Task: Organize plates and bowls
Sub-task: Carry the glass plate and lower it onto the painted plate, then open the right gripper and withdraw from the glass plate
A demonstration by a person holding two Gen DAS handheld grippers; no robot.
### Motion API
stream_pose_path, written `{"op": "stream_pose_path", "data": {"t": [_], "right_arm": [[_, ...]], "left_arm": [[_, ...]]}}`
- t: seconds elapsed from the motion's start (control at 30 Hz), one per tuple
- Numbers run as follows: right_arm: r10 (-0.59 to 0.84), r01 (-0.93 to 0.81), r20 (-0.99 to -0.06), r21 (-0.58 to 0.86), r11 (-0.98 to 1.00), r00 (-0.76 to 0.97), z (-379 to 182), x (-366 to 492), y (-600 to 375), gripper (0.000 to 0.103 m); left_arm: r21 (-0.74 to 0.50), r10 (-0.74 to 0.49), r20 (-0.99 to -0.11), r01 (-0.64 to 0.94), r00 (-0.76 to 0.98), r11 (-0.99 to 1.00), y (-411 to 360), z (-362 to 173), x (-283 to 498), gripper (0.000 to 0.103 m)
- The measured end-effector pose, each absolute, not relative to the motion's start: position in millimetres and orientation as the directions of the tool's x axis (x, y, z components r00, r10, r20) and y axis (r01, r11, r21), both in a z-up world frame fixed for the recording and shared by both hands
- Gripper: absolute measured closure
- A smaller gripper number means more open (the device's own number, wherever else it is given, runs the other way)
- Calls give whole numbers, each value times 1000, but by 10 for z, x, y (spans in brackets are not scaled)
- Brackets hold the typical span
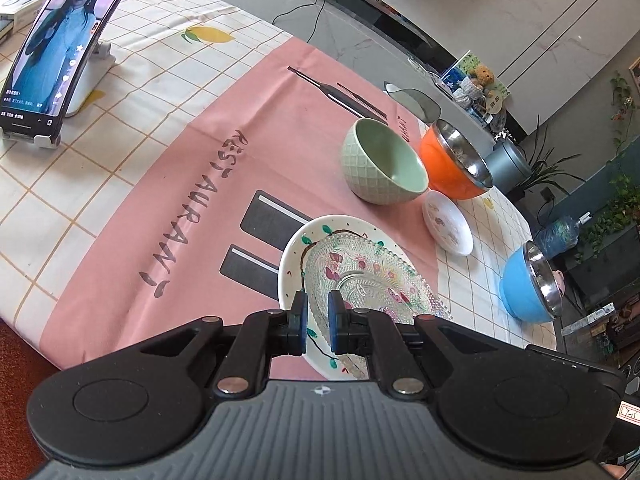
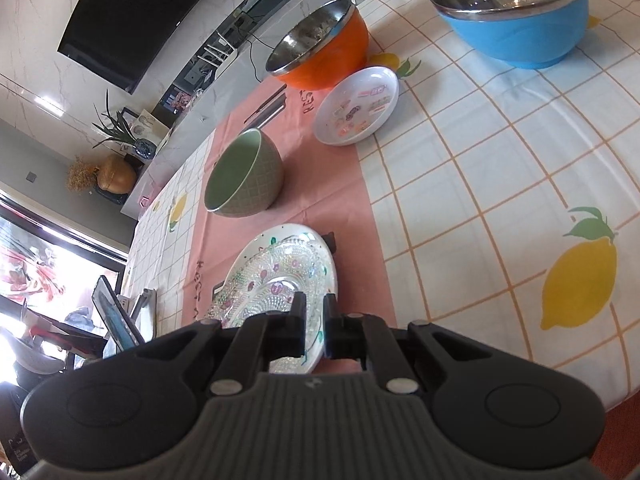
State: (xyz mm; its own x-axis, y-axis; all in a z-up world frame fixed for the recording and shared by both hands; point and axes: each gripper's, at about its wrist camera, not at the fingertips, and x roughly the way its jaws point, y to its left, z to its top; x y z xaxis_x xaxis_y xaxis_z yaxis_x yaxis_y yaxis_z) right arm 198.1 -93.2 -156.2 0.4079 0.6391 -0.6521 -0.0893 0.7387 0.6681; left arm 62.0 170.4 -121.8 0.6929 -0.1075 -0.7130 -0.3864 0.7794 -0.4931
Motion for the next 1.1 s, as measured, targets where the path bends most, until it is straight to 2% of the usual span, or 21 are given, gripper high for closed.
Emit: {"op": "stream_pose_path", "data": {"t": [0.5, 0.73, 1.0, 1.1], "right_arm": [[579, -169, -702, 566, 807, 415, -1586, 2088, -689, 97], [515, -263, -727, 442, 857, 454, -1511, 2076, -501, 97], [452, -343, -745, 311, 886, 491, -1491, 2011, -359, 96], [448, -366, -745, 288, 885, 495, -1491, 1996, -321, 92]], "left_arm": [[-382, -35, -750, -388, 661, 839, 1660, -1235, 768, 92], [-294, 19, -770, -381, 638, 876, 1583, -1252, 793, 93], [-285, 17, -773, -372, 634, 884, 1591, -1230, 804, 94], [-281, 19, -775, -371, 632, 885, 1592, -1216, 812, 94]]}}
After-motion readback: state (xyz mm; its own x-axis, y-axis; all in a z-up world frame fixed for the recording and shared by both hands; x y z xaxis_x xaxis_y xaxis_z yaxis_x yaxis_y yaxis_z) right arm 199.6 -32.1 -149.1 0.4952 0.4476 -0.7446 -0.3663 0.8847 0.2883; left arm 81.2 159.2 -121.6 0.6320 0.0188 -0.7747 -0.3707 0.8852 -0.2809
